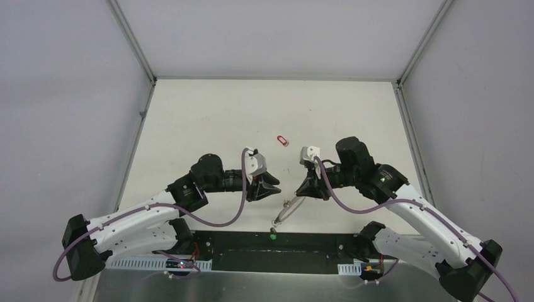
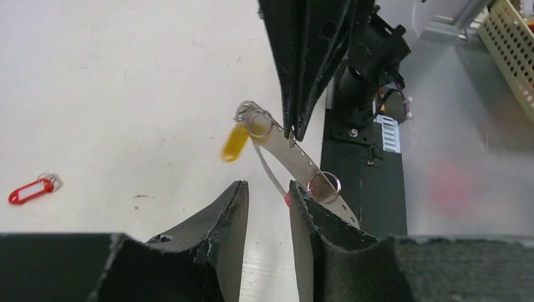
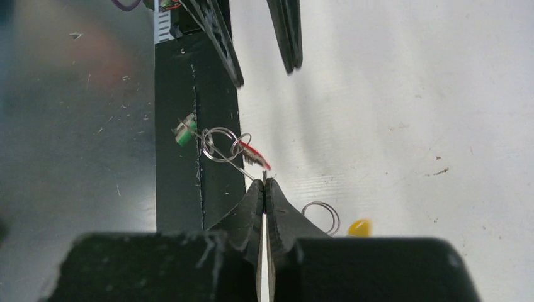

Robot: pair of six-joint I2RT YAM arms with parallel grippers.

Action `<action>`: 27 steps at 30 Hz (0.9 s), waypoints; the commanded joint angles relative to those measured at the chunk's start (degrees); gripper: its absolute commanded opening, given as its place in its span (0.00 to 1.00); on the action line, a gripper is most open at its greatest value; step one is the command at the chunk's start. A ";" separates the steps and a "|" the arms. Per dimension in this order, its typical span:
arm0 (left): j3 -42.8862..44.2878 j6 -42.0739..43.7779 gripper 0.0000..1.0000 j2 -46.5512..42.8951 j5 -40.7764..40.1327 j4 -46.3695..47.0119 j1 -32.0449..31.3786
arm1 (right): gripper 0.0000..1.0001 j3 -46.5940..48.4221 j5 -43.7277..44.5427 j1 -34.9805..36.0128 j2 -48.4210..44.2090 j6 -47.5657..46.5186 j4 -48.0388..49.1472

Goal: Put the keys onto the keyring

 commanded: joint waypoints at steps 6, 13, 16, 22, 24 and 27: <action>2.94 8.38 0.30 5.05 6.45 9.95 -4.21 | 0.00 -0.98 -7.43 0.47 -3.41 -3.49 6.11; 3.60 9.28 0.28 7.68 3.45 10.51 -7.62 | 0.00 -1.44 -8.18 0.48 -3.35 -0.51 8.73; 3.77 9.60 0.27 8.48 0.89 10.21 -8.73 | 0.00 -0.85 -8.10 0.48 -2.91 0.73 8.84; 4.64 10.60 0.28 8.54 -6.88 5.94 -10.26 | 0.00 -0.32 -8.44 0.57 -2.68 1.71 8.91; 4.80 10.70 0.28 8.33 -8.77 5.14 -10.43 | 0.00 -0.36 -8.69 0.56 -2.78 1.80 8.80; 4.93 11.10 0.28 8.41 -9.03 4.98 -10.60 | 0.00 -0.45 -8.88 0.57 -2.96 1.92 8.93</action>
